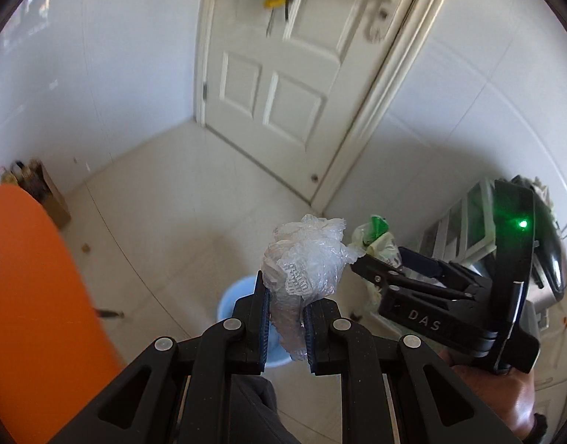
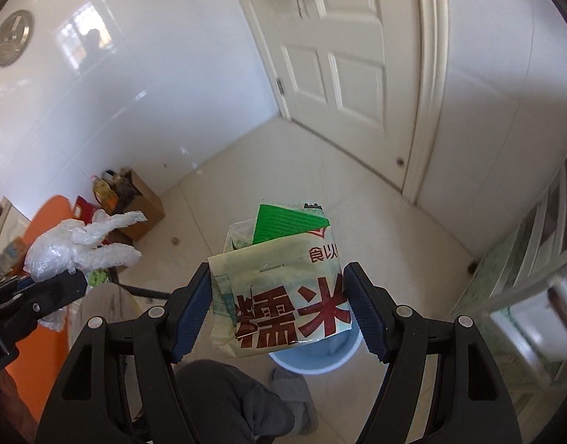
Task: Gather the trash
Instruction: 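Carry both items over the blue bucket and open both grippers, then return both grippers to the trash pile on the table, then grasp the red-printed plastic bag with the left gripper while the right grasps the sponge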
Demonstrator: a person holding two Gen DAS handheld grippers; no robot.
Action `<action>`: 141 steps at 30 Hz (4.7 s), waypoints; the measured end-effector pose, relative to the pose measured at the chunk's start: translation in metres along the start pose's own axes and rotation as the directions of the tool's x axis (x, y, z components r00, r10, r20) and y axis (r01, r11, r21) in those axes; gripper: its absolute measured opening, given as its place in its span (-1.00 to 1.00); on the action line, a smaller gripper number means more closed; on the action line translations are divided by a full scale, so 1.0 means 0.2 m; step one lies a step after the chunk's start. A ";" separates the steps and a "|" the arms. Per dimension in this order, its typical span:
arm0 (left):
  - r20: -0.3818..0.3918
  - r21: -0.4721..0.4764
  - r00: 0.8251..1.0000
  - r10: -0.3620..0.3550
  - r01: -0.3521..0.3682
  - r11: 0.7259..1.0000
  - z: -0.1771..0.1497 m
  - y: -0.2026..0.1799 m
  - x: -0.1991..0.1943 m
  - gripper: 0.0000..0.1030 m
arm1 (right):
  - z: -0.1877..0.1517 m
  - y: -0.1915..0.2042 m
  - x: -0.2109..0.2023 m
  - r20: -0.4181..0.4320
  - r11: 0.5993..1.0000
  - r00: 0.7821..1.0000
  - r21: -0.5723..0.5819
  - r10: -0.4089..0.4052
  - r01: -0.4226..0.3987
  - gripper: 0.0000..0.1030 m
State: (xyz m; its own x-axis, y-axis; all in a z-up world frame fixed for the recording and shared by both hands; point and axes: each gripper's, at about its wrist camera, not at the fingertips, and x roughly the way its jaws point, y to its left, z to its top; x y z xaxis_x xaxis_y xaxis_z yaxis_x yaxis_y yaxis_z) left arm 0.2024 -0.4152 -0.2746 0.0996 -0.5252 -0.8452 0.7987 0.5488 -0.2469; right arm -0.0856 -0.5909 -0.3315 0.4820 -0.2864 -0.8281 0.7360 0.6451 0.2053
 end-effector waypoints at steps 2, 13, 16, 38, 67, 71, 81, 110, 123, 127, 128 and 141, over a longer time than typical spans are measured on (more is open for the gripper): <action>-0.054 -0.004 0.999 0.002 -0.003 1.000 -0.01 0.02 0.11 -0.77 | -0.03 -0.07 0.13 -0.048 1.000 0.999 0.028 0.002 0.000 0.40; -0.222 -0.016 0.974 0.037 -0.042 0.999 0.07 0.07 0.48 -0.51 | -0.07 -0.20 0.49 -0.180 0.995 0.983 0.104 0.019 0.000 0.42; -0.234 -0.006 0.971 0.059 -0.063 0.998 0.15 0.05 0.53 0.01 | -0.07 -0.23 0.54 -0.203 0.992 0.979 0.130 0.024 0.002 0.60; 0.046 0.004 0.981 0.188 -0.188 0.982 0.10 -0.26 -0.03 0.69 | 0.01 0.02 0.03 -0.012 0.995 0.999 0.096 -0.036 0.037 1.00; 0.485 -0.453 0.639 0.597 -0.400 0.797 -1.21 0.04 -1.85 0.96 | -0.11 1.67 -1.00 0.293 0.858 0.871 -0.456 0.395 -0.235 1.00; 0.472 -0.508 0.586 0.659 -0.430 0.746 -1.38 0.00 -1.93 0.97 | -0.19 1.84 -1.09 0.299 0.818 0.844 -0.519 0.445 -0.248 1.00; 0.431 -0.593 0.529 0.731 -0.445 0.671 -1.63 -0.04 -1.96 0.98 | -0.34 2.05 -1.23 0.301 0.733 0.788 -0.628 0.538 -0.260 1.00; 0.087 -0.580 0.753 0.653 -0.494 0.647 -1.00 0.98 -1.16 0.97 | -0.39 2.21 -0.42 0.014 0.727 0.942 -0.640 0.334 -0.248 1.00; 0.124 -0.576 0.828 0.547 -0.389 0.719 -0.65 1.35 -0.96 -0.30 | -0.51 2.23 -0.02 -0.135 0.731 0.966 -0.633 0.221 -0.256 1.00; 0.136 -0.576 0.834 0.535 -0.373 0.727 -0.60 1.41 -0.97 -0.38 | -0.56 2.24 0.05 -0.164 0.719 0.964 -0.643 0.207 -0.264 0.90; 0.142 -0.578 0.835 0.532 -0.366 0.730 -0.59 1.43 -0.97 -0.39 | -0.57 2.25 0.07 -0.171 0.715 0.964 -0.648 0.202 -0.264 0.83; 0.193 -0.622 0.832 0.520 -0.306 0.721 -0.46 1.73 -1.01 -0.57 | -0.69 2.34 0.16 -0.236 0.642 0.936 -0.681 0.262 -0.352 -0.21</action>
State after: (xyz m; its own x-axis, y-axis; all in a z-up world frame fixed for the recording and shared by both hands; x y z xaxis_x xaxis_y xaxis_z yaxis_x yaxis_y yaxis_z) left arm 0.4032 -0.0592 -0.2331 0.6125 -0.2775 -0.7402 0.1765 0.9607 -0.2141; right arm 0.2097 -0.2001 -0.3341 0.5316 0.0689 -0.8442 -0.0205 0.9974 0.0685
